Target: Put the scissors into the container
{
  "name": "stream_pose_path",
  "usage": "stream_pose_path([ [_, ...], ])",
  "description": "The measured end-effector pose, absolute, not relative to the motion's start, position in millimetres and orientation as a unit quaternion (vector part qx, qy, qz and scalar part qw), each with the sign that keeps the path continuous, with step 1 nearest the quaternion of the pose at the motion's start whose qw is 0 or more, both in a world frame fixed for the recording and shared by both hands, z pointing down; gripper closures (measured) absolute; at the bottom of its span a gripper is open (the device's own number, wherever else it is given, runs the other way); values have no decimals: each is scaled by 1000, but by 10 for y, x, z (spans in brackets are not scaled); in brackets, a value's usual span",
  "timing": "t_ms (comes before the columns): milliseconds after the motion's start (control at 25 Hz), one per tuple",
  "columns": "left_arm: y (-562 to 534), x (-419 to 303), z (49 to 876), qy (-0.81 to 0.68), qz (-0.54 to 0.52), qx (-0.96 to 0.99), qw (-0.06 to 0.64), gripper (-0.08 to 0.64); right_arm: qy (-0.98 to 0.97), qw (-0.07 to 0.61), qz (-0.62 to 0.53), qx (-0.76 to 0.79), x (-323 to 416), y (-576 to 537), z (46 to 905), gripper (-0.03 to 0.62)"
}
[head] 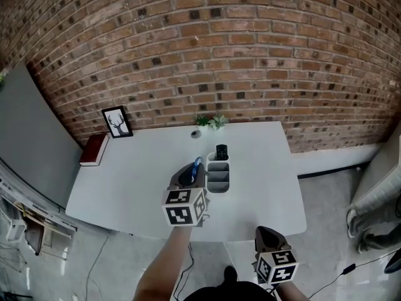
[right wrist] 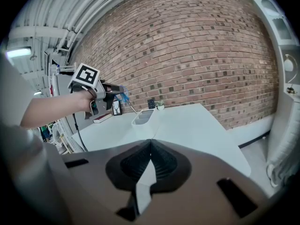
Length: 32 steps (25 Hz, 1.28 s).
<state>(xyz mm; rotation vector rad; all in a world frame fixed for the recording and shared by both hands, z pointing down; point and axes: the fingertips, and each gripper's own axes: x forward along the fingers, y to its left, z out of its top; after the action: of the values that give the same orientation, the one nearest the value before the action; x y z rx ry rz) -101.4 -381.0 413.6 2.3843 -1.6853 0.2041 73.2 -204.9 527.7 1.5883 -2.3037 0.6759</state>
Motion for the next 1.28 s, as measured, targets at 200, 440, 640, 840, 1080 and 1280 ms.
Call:
stream_pose_path([
  [200, -3935, -955, 4210, -571, 72, 810, 113, 515, -793, 132, 230, 548, 712, -2042, 5290, 592],
  [440, -3988, -914, 4455, -568, 93, 808, 126, 515, -790, 135, 231, 551, 728, -2011, 5296, 592],
  [640, -3983, -913, 4682, -563, 103, 807, 144, 515, -787, 136, 232, 555, 752, -1998, 5292, 592],
  [840, -4003, -918, 4808, -561, 110, 806, 155, 515, -785, 140, 235, 556, 757, -1973, 5325, 592],
  [1080, -4021, -906, 4918, -558, 117, 805, 166, 515, -782, 145, 239, 556, 791, -1972, 5356, 592],
  [1280, -4040, -878, 5007, -554, 123, 805, 174, 515, -780, 144, 236, 562, 832, -2000, 5364, 592],
])
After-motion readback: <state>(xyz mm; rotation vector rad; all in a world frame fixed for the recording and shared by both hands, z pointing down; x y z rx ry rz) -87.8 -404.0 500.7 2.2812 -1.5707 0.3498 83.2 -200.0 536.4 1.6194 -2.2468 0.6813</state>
